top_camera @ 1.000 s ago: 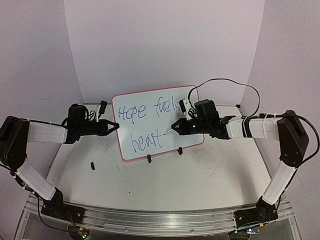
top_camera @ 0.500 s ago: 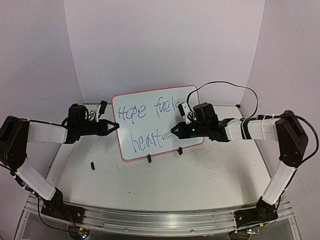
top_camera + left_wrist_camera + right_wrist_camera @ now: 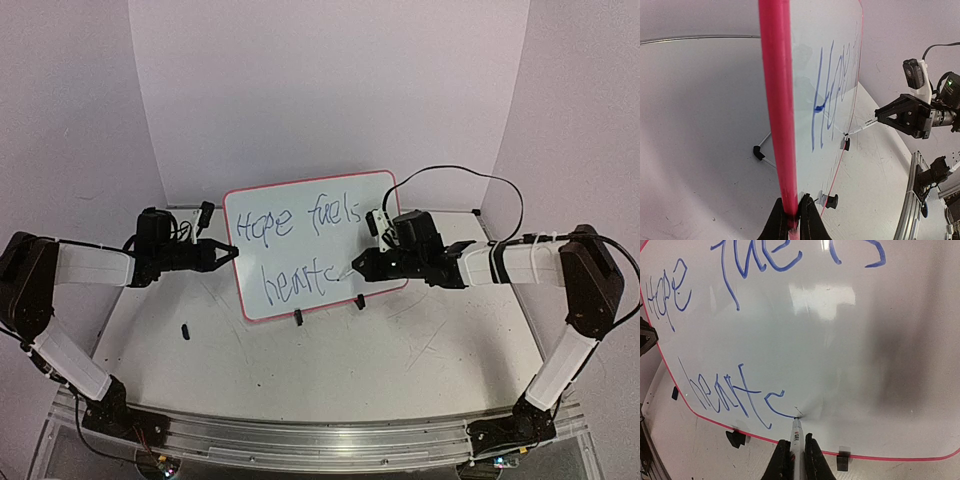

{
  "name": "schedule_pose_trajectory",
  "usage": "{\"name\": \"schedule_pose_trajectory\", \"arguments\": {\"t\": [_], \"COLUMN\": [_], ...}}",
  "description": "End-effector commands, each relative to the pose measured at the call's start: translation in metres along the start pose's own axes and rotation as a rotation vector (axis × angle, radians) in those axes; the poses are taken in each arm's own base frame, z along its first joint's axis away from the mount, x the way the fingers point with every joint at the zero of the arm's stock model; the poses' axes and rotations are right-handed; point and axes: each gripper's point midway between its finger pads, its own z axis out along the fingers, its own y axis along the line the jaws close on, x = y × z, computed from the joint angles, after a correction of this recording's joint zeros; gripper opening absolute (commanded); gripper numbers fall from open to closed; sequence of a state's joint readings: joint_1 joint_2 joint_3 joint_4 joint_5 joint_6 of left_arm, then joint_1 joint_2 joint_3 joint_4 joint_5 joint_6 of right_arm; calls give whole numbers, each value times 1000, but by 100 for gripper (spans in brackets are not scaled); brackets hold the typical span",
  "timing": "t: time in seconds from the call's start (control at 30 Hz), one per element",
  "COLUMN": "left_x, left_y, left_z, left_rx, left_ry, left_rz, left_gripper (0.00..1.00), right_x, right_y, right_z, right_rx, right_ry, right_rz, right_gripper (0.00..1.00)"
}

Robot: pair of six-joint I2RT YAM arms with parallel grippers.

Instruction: Write a sentence on the whiteboard

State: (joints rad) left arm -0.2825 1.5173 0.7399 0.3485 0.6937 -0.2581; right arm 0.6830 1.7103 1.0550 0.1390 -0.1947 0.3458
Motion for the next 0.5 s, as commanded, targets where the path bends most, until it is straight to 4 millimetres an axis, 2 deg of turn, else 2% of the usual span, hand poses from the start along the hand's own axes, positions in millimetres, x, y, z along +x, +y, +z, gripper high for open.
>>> {"name": "schedule_pose_trajectory", "arguments": {"t": [0.0, 0.2, 0.37, 0.47], "left_x": [-10, -10, -10, -9], "left_y": [24, 25, 25, 25], "left_z": [3, 3, 3, 3], "left_rx": [-136, -137, -138, -138], "left_ry": [-26, -25, -26, -24], "left_rz": [60, 59, 60, 59], "left_gripper": [0, 0, 0, 0], "right_x": [-2, 7, 13, 6], "right_y": [-8, -2, 14, 26], "right_z": [-8, -6, 5, 9], "right_rx": [34, 18, -20, -58], "right_ry": [-18, 1, 19, 5], "right_rz": [1, 4, 4, 9], "right_gripper": [0, 0, 0, 0]}}
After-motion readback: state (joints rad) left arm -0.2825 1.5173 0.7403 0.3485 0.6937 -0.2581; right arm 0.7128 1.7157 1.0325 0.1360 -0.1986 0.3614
